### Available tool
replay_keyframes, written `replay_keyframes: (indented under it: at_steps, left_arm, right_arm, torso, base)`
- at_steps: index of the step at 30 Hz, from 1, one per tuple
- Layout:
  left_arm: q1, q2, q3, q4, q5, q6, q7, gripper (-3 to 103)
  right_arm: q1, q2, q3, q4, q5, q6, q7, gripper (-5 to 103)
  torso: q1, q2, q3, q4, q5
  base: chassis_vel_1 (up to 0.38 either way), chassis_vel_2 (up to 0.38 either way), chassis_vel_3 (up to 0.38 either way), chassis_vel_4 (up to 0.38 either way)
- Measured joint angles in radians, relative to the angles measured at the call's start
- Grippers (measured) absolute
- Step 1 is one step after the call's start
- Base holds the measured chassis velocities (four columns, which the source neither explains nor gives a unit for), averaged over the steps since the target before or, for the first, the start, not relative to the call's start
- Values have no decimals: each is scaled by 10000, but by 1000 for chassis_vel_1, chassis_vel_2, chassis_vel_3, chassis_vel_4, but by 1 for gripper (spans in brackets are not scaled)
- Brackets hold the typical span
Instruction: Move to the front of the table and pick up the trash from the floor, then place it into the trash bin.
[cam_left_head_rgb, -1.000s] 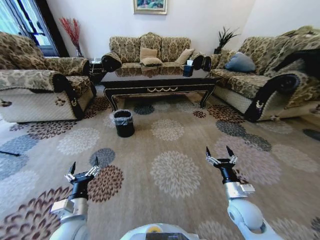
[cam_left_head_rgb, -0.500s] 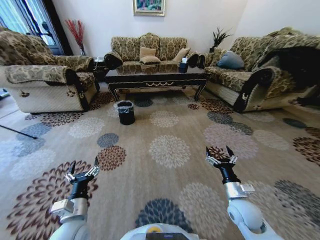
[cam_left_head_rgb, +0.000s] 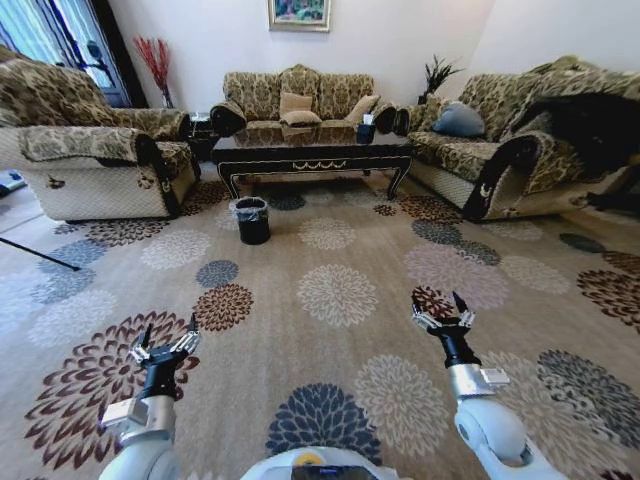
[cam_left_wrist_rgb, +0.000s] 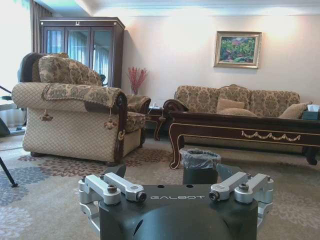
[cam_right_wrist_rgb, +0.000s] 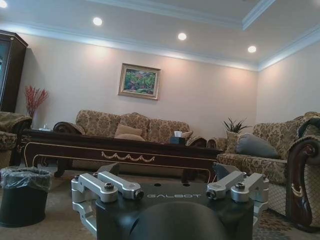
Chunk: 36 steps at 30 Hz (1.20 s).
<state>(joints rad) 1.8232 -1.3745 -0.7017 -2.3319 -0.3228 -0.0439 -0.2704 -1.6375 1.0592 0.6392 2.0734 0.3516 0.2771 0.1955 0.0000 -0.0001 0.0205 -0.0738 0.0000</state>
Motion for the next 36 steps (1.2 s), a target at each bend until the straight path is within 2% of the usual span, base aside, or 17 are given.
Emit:
replay_keyframes:
  at_steps: [20,36]
  left_arm:
    - [-1,0,0,0,1,0,0,100]
    - [0,0,0,0,1,0,0,100]
  right_arm:
    - [1,0,1,0,0,0,0,100]
    - [-3,0,1,0,0,0,0,100]
  torso:
    - [1,0,2,2,3]
    - [0,0,-1,0,0]
  base:
    - [-68,22,76,-21]
    - [0,0,0,0]
